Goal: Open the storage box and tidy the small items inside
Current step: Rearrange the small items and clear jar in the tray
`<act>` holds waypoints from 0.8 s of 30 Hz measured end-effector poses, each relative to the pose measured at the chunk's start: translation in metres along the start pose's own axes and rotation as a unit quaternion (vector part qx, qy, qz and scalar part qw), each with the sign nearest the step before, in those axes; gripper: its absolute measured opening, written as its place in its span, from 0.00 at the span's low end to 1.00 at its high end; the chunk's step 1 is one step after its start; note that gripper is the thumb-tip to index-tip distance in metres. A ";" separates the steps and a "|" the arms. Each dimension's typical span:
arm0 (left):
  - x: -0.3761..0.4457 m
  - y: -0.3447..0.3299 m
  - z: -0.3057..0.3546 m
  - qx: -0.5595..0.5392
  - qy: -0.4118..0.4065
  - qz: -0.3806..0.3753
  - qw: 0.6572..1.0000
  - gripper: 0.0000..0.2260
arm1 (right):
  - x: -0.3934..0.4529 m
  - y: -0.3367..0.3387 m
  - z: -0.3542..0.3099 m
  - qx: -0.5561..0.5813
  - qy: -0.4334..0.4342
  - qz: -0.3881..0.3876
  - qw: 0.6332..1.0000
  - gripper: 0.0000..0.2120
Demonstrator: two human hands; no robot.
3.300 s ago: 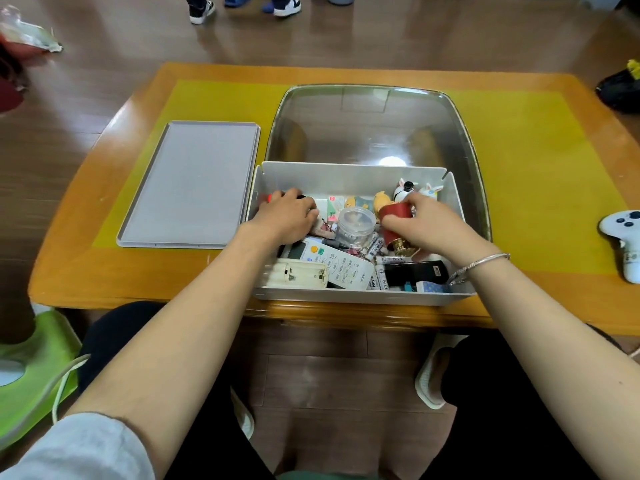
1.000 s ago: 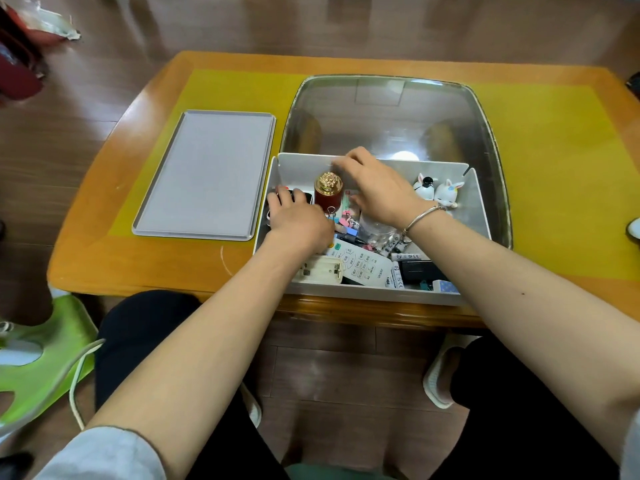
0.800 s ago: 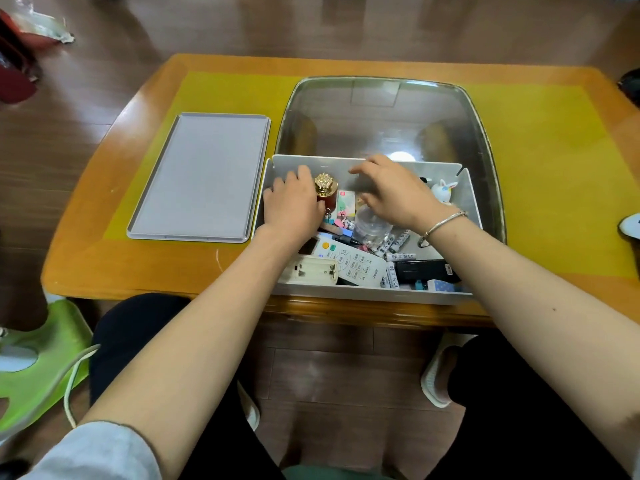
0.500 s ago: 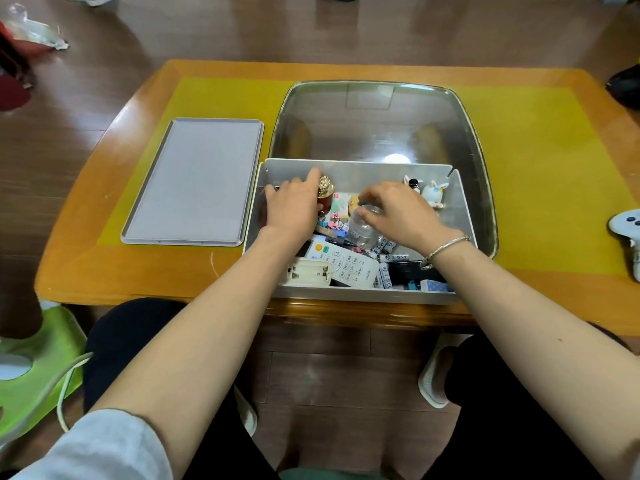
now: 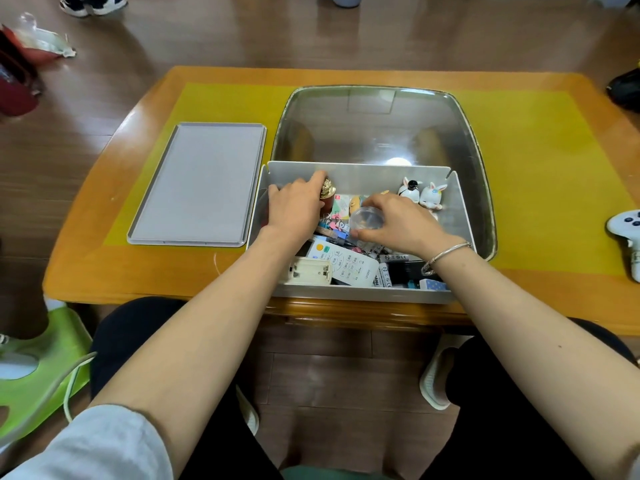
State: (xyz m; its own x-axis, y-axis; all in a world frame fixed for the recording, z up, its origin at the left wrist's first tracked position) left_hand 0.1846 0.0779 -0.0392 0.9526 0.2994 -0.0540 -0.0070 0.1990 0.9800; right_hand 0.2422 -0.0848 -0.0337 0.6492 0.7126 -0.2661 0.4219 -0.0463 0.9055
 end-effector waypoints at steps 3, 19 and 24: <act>-0.001 0.001 0.000 -0.008 -0.005 -0.007 1.000 0.15 | -0.001 0.000 0.000 0.013 0.004 -0.012 1.000 0.28; -0.038 0.025 -0.042 0.020 0.061 0.027 0.998 0.19 | -0.013 -0.007 0.012 0.083 0.029 0.034 0.996 0.30; -0.044 0.020 -0.041 0.066 0.065 -0.022 0.996 0.25 | -0.017 -0.008 0.008 0.096 0.022 0.059 0.993 0.21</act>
State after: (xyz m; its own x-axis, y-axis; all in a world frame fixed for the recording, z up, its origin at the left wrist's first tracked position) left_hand 0.1302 0.1074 -0.0250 0.9040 0.4123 -0.1129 0.0813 0.0935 0.9923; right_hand 0.2325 -0.1019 -0.0390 0.6745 0.7245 -0.1423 0.4596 -0.2612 0.8488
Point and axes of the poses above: each hand's wrist, its own x-axis towards the middle knuckle, its own y-axis out of the back of the hand, z = x × y, the point moved 4 cm from there along x, towards the middle knuckle, and after that the axes turned 12 degrees about -z, right-handed, at the moved point
